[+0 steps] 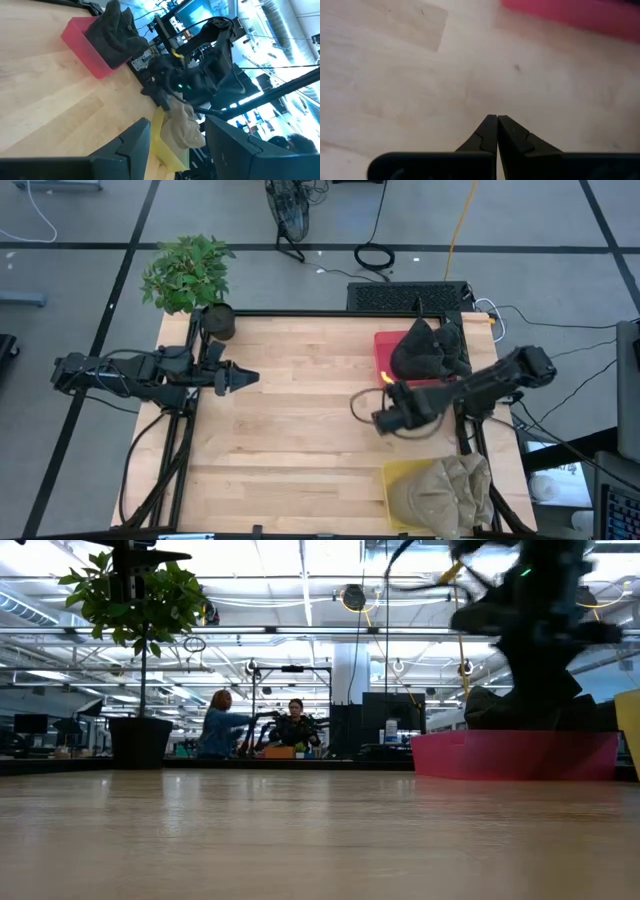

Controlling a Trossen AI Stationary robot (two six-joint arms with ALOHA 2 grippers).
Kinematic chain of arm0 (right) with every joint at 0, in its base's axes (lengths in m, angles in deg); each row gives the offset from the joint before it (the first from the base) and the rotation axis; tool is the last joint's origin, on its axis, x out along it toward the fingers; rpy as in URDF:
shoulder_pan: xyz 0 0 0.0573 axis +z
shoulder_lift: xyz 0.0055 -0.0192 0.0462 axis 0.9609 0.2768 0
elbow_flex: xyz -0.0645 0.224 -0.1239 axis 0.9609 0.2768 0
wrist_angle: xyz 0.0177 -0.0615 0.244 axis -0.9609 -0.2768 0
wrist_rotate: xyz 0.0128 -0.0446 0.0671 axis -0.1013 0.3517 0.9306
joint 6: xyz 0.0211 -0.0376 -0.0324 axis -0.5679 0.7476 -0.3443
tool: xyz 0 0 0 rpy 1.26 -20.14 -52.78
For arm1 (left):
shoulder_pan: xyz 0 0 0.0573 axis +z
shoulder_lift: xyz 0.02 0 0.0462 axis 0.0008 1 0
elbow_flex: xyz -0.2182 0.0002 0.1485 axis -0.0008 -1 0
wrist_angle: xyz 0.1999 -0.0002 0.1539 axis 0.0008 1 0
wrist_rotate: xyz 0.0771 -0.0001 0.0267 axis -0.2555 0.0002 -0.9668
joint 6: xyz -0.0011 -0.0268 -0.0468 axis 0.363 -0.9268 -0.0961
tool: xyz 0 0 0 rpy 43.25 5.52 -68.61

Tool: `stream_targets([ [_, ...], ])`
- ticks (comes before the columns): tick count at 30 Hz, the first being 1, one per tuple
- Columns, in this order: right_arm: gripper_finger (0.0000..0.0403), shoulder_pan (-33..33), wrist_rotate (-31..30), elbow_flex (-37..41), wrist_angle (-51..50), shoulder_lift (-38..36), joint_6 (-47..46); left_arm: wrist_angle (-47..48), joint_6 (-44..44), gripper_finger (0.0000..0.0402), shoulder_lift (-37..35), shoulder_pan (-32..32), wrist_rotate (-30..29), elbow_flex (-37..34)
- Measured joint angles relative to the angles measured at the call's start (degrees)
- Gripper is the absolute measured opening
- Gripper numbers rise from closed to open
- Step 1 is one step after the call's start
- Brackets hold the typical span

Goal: Pick & Place hat
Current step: Adjust the bins

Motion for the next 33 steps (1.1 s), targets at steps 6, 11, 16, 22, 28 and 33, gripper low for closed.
stream_targets([
  [6,0.0000,-7.18,1.97,0.19,1.59,1.95,10.02,0.00,-0.28,0.0188,-0.01,0.00,0.48,-0.01],
  [11,0.0000,-11.24,4.27,3.74,6.61,2.38,14.48,-0.02,-0.45,0.0188,-0.01,-0.15,0.59,-0.01],
  [16,0.0000,-13.04,4.96,8.22,10.96,2.37,16.29,-0.06,-0.42,0.0188,-0.01,-0.11,0.59,-0.01],
  [22,0.0000,-14.49,2.15,11.23,11.62,2.37,18.20,-0.08,-0.44,0.0188,-0.01,-0.11,0.59,-0.01],
  [28,0.0000,-17.03,0.83,11.54,11.60,2.42,21.03,-0.24,-0.48,0.0188,-0.01,-0.11,0.58,-0.01],
  [33,0.0000,-19.31,-1.13,11.54,11.62,2.42,23.76,-0.24,-1.13,0.0188,-0.01,-0.11,0.57,-0.01],
])
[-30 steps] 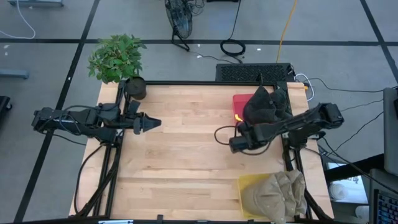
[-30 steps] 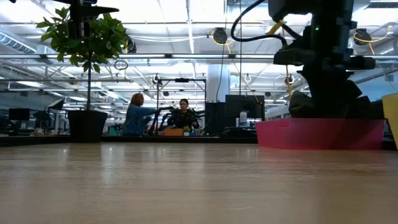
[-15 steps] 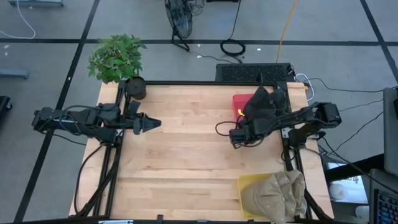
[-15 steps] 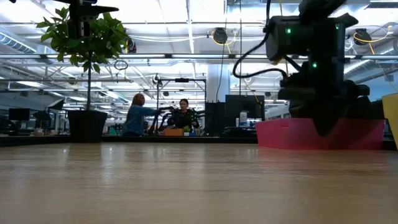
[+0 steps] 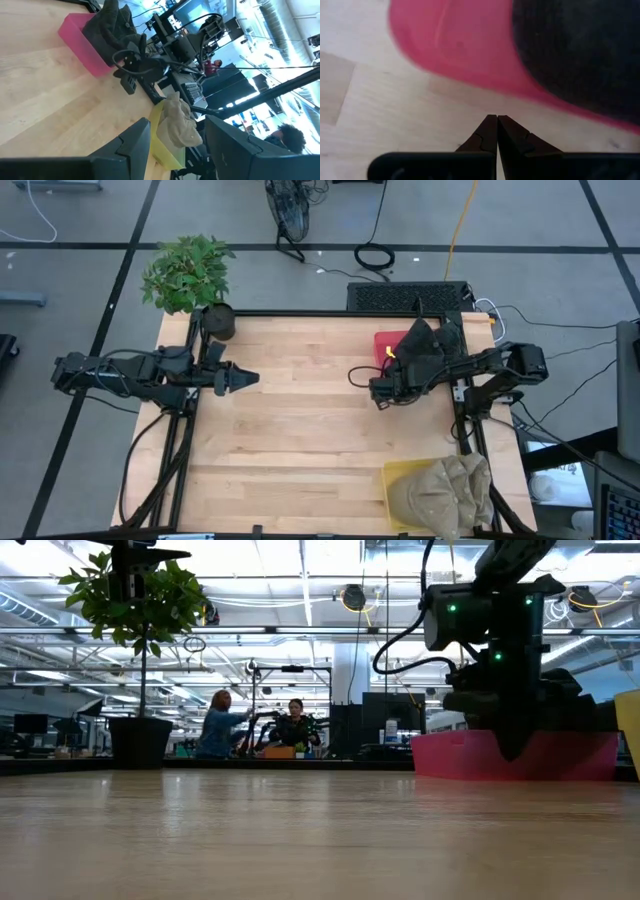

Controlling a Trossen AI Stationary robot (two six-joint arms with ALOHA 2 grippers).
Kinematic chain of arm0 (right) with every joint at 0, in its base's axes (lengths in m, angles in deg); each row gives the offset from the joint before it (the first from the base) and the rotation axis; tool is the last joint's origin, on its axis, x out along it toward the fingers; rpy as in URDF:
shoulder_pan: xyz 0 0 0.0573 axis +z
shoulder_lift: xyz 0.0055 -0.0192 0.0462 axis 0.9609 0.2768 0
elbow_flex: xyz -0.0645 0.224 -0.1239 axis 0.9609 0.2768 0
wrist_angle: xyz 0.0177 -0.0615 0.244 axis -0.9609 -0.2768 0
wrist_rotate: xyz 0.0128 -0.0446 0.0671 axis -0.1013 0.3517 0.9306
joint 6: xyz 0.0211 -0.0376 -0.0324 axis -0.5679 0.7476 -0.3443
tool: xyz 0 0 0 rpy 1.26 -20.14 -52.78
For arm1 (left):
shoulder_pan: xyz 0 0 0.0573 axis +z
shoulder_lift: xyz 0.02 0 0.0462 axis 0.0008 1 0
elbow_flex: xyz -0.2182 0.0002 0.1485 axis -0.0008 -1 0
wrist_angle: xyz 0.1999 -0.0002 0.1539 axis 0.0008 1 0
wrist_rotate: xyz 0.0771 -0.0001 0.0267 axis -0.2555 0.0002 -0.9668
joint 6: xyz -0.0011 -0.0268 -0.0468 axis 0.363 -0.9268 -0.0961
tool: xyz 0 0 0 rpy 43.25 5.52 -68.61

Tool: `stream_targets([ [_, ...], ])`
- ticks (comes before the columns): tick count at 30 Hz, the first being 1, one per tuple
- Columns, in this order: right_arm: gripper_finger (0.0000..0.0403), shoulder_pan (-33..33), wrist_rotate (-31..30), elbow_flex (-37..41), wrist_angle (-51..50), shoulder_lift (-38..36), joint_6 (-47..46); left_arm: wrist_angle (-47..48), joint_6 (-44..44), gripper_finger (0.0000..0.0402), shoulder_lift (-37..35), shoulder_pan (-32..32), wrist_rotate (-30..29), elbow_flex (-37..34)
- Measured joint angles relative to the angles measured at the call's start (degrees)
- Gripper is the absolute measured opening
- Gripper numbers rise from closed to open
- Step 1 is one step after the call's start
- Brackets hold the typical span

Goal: Pick & Place hat
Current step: Adjust the bins

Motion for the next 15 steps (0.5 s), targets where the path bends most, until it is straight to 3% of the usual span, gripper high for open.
stream_targets([
  [15,0.0000,-5.33,-2.98,0.00,1.36,0.00,6.50,0.19,-0.29,0.0188,-0.11,0.00,0.01,0.00],
])
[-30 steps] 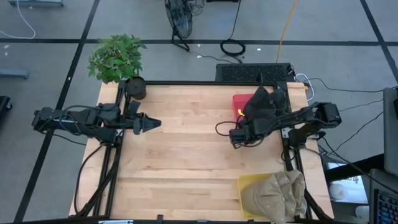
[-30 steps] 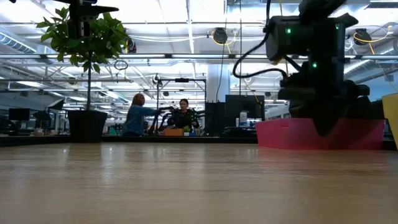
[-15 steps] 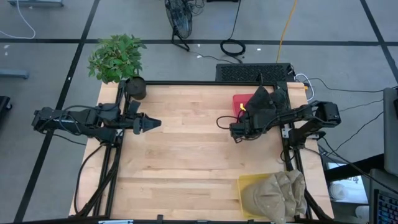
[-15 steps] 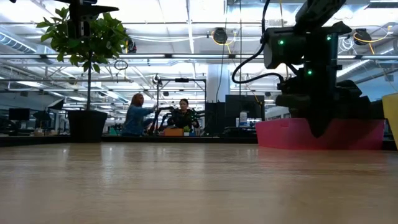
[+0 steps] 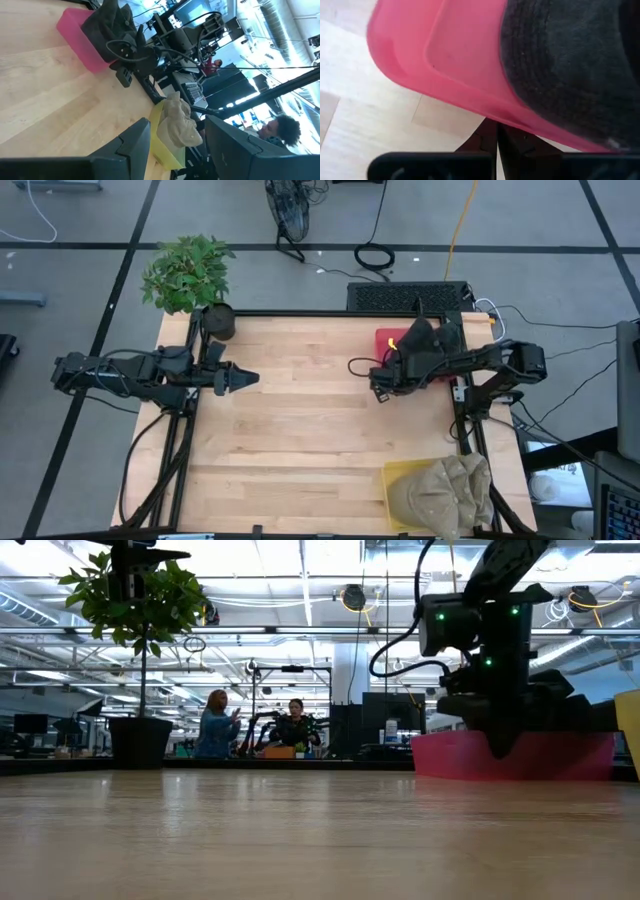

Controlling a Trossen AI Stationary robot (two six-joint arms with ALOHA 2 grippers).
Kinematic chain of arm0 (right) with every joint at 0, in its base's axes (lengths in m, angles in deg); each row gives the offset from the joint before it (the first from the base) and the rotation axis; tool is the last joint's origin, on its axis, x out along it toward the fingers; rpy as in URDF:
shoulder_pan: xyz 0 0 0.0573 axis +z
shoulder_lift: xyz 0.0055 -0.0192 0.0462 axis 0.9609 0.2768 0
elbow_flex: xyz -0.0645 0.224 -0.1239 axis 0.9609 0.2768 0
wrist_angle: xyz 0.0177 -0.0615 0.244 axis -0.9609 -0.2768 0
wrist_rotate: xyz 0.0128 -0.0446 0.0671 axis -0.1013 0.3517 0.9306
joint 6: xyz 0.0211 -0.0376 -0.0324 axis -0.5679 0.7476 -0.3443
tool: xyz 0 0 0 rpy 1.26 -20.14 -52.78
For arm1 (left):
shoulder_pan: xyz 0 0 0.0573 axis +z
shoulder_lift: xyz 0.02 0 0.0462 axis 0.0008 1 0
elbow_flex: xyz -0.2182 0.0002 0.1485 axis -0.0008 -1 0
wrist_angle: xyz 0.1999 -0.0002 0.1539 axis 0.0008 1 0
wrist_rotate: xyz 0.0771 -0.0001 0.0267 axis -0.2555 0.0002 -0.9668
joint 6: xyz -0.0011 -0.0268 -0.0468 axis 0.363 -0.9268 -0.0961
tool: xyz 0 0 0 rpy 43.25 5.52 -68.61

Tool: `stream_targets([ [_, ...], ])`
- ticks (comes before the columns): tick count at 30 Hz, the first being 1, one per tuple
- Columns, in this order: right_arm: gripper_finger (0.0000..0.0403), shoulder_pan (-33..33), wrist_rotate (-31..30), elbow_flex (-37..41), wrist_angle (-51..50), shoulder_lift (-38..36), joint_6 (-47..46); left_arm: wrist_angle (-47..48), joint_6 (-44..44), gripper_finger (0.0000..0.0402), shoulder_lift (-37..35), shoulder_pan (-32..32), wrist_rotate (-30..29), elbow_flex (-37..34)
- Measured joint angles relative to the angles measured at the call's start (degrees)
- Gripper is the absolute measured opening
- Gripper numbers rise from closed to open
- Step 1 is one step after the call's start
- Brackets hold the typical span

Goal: Pick & Place hat
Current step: Adjust the bins

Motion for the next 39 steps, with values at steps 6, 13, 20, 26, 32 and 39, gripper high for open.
stream_targets([
  [6,0.0000,-3.03,-0.22,0.00,1.15,0.00,2.77,0.03,-0.02,0.0188,0.00,0.00,0.01,0.00],
  [13,0.0000,-5.05,-1.07,-0.02,1.86,0.00,5.68,0.07,-0.04,0.0188,0.00,0.00,0.01,0.00],
  [20,0.0000,-7.84,-1.63,-0.02,1.84,0.00,8.63,0.11,-0.02,0.0188,0.00,0.00,0.46,0.00],
  [26,0.0000,-9.74,-1.73,-0.02,2.47,0.00,10.73,0.12,-0.02,0.0188,0.00,0.00,0.47,0.00],
  [32,0.0000,-11.70,-2.97,-0.02,2.49,0.00,12.60,0.14,-0.04,0.0188,0.00,0.00,0.47,0.00],
  [39,0.0000,-14.17,-3.06,-0.02,3.74,0.00,14.69,0.62,-0.14,0.0188,-0.02,0.00,0.47,0.00],
])
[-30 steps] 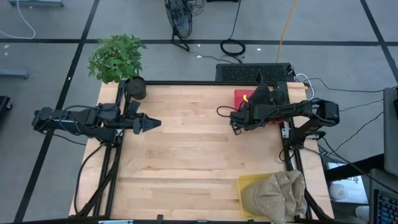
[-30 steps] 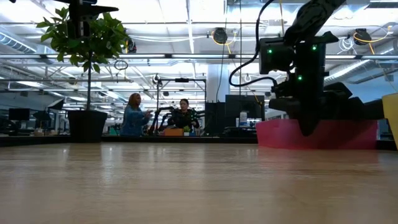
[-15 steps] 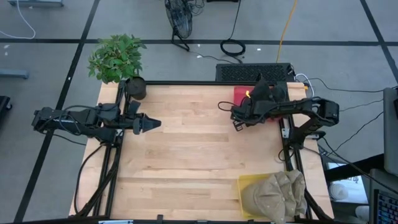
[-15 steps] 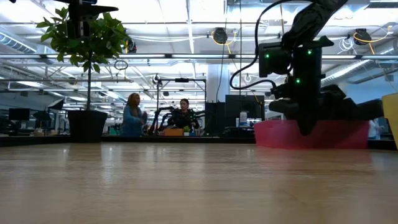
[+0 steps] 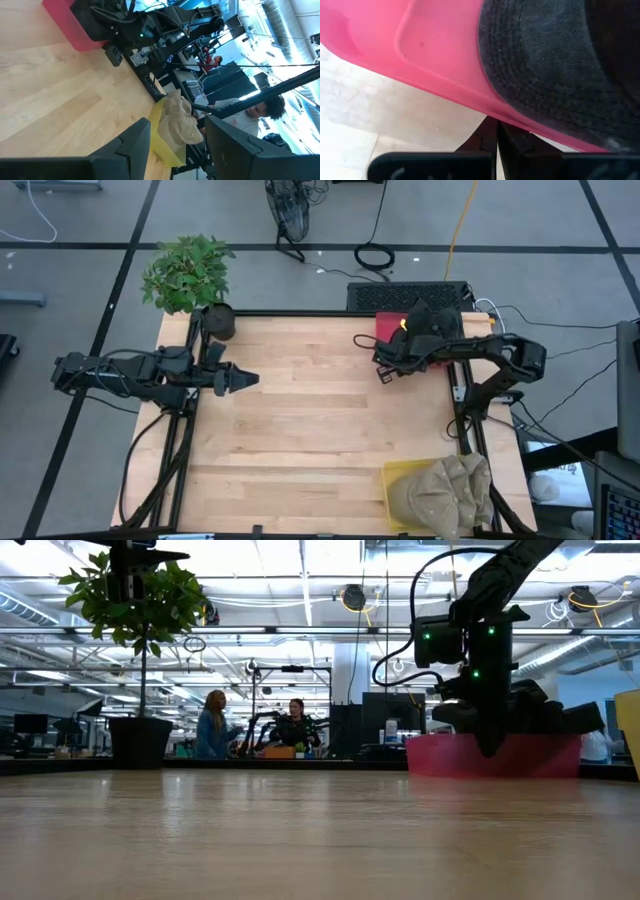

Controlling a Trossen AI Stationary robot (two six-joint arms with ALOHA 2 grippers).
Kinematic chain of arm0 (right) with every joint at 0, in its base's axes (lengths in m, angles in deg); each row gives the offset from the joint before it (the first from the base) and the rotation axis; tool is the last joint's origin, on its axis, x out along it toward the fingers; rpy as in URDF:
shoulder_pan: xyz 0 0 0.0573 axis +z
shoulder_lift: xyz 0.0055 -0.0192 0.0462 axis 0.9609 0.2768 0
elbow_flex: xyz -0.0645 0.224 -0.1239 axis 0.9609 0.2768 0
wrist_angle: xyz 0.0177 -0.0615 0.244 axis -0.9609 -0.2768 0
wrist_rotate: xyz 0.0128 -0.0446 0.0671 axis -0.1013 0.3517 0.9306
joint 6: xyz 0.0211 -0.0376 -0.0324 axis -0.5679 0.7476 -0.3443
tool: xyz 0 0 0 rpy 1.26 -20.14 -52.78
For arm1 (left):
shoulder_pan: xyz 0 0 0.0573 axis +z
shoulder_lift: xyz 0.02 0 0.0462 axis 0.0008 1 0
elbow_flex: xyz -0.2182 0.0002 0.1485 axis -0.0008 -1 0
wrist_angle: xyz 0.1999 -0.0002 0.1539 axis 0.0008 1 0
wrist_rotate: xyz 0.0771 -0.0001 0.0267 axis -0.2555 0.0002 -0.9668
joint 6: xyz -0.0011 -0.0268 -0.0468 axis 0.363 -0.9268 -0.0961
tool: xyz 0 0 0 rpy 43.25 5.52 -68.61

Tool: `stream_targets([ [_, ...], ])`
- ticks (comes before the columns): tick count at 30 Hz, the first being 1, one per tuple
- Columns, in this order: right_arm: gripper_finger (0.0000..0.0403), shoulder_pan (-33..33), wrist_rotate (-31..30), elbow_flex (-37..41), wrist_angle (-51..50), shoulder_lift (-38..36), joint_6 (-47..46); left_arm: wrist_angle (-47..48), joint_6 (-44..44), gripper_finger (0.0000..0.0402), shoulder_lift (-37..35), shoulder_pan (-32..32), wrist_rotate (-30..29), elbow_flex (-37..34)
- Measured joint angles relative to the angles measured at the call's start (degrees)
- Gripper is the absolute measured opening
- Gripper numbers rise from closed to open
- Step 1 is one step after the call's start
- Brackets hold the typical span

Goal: Pick & Place hat
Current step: Adjust the bins

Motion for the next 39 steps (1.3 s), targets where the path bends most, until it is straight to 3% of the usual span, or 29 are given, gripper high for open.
stream_targets([
  [22,0.0000,-6.40,-0.01,-0.02,4.01,0.00,4.69,-0.04,-0.78,0.0188,0.00,0.00,0.00,0.00],
  [32,0.0000,-4.43,-0.29,-1.35,2.89,-1.56,3.08,-0.04,-0.80,0.0188,0.00,0.02,0.00,0.00],
  [39,0.0000,-0.33,-6.66,-7.70,-2.48,-6.11,3.00,-0.04,0.07,0.0188,0.00,0.01,0.00,0.00],
])
